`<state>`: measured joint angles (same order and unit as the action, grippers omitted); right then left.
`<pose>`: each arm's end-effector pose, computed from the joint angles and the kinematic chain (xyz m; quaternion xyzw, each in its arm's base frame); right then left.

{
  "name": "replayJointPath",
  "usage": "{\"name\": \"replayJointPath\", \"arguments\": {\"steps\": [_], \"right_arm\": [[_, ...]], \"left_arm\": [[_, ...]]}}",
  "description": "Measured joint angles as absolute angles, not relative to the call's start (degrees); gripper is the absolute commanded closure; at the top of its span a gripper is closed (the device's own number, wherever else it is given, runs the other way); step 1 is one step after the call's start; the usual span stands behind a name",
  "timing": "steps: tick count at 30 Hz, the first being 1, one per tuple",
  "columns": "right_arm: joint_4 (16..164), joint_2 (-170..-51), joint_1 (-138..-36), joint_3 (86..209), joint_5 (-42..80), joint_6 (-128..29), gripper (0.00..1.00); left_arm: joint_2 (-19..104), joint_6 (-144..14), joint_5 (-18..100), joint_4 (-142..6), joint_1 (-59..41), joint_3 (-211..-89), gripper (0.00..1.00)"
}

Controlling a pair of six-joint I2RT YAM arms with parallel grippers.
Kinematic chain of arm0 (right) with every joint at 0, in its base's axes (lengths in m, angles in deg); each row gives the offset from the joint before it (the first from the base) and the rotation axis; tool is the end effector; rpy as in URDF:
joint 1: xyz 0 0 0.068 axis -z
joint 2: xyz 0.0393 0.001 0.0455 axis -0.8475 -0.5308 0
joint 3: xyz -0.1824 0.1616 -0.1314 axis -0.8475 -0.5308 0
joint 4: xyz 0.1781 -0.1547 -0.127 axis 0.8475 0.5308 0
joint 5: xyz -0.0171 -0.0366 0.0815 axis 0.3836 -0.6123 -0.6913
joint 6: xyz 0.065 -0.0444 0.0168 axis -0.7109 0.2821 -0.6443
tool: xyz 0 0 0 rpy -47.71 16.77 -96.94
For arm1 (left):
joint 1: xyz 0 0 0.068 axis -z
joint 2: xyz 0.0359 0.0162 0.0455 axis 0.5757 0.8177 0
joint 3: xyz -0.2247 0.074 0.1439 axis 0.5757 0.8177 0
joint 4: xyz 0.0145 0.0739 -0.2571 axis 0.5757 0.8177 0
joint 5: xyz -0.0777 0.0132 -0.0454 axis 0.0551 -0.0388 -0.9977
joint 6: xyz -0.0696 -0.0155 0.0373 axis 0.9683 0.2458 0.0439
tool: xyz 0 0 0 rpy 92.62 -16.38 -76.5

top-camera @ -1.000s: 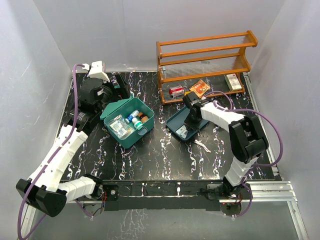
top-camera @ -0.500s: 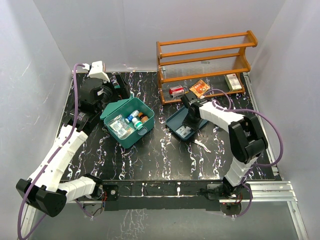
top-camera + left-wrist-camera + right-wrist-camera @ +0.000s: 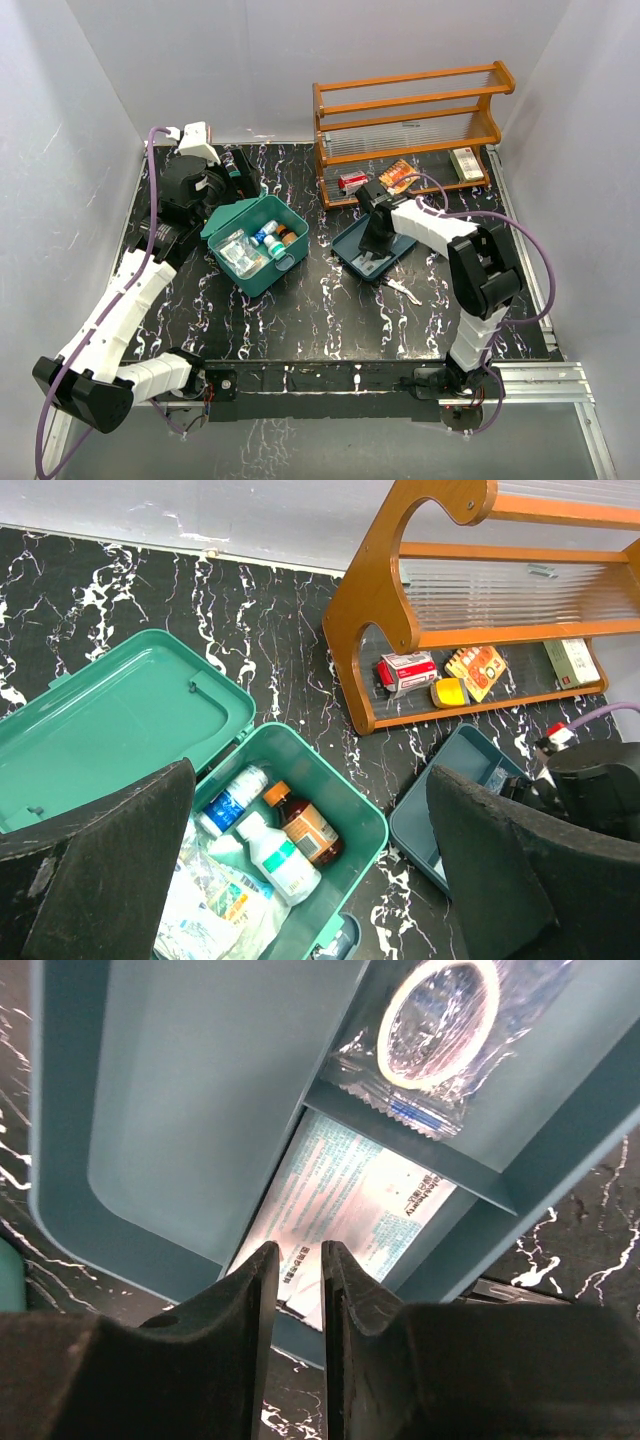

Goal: Organize the medicine kit

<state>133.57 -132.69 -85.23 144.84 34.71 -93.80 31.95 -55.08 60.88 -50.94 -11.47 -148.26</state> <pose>0.3295 0.1593 0.1596 0.2143 0.9659 0.0295 0.1424 0.2700 -0.1032 0.4199 -0.0508 0.7570 -0.1776 0.6267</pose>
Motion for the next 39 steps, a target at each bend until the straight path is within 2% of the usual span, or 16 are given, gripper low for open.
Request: {"name": "replayJointPath", "arguments": {"steps": [14,22,28,33,39], "right_arm": [[133.5,-134.1,-85.3,144.4,32.1,-92.8,0.77],[133.9,-118.2,-85.3,139.4,38.4,-96.0,0.78],[135.7,-109.8,-84.5,130.1,42.8,-99.7,0.82],[136.5,-109.6,-81.2,124.3,43.0,-99.5,0.85],[132.6,-113.3,-78.4,123.0,40.3,-95.7,0.88]], "left_arm": [[32.0,-55.7,60.9,-50.9,-11.5,-148.3,0.01],[32.0,-56.4,60.8,-50.9,-11.5,-148.3,0.01],[32.0,-57.1,60.8,-50.9,-11.5,-148.3,0.01],[32.0,-57.5,60.8,-50.9,-11.5,-148.3,0.01],[32.0,-57.5,60.7,-50.9,-11.5,-148.3,0.01]]}}
